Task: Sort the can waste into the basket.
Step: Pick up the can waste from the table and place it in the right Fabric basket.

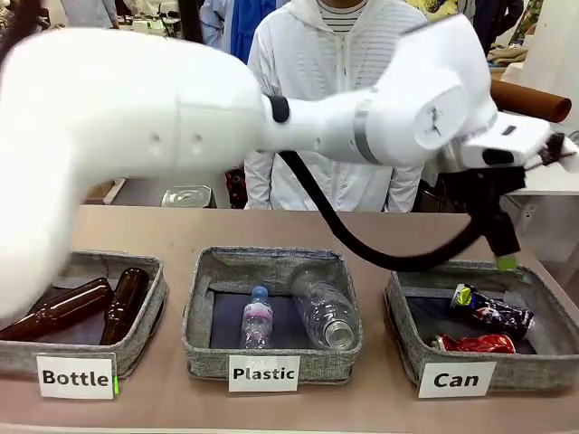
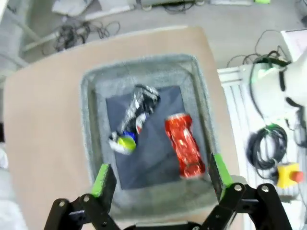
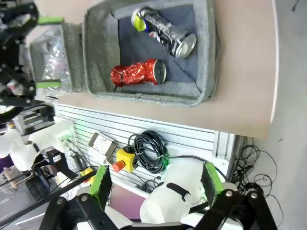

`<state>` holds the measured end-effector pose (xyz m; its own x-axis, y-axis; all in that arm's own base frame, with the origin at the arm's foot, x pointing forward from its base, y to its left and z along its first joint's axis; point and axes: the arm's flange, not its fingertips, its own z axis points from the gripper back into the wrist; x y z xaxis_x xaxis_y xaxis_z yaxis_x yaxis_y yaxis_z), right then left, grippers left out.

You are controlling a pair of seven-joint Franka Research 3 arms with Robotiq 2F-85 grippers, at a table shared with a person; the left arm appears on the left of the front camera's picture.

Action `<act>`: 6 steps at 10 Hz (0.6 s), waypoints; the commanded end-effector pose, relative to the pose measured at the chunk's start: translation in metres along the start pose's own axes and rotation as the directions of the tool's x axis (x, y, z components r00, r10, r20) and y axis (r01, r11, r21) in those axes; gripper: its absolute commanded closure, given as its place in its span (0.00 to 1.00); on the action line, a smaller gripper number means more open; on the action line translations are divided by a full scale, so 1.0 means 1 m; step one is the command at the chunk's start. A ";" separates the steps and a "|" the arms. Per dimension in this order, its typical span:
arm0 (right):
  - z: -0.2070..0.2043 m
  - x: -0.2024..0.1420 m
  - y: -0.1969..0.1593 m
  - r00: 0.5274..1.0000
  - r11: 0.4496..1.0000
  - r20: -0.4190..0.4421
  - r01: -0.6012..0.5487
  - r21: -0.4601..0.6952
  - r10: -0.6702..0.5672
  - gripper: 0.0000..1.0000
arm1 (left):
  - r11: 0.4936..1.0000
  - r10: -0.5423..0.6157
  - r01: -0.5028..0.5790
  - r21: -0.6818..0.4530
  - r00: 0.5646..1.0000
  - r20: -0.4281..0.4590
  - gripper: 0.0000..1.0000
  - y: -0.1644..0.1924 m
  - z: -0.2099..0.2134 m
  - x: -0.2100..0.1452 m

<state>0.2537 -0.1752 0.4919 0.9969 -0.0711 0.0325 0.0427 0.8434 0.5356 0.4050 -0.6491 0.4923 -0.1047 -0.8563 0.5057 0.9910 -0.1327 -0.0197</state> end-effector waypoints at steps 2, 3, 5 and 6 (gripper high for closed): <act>-0.021 0.064 0.055 0.986 0.986 -0.009 -0.165 0.004 0.165 0.00 | 0.980 0.171 -0.179 -0.087 0.981 -0.087 0.00 -0.026 0.108 -0.092; -0.038 0.088 0.081 0.971 0.971 -0.034 -0.236 0.021 0.237 0.00 | 0.959 0.236 -0.240 -0.153 0.971 -0.049 0.00 -0.029 0.154 -0.131; -0.078 0.125 0.133 0.957 0.939 -0.014 -0.283 0.196 0.291 0.00 | 0.800 0.574 -0.541 -0.260 0.817 0.065 0.00 -0.029 0.220 -0.205; -0.103 0.143 0.155 0.964 0.924 -0.025 -0.246 0.293 0.264 0.00 | 0.706 0.690 -0.621 -0.341 0.712 0.131 0.00 -0.027 0.244 -0.251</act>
<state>0.3867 -0.0030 0.4980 0.9723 0.1812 0.1478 -0.2335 0.7156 0.6584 0.4424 -0.3596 0.5961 0.4769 -0.7595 0.4424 0.8281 0.2194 -0.5159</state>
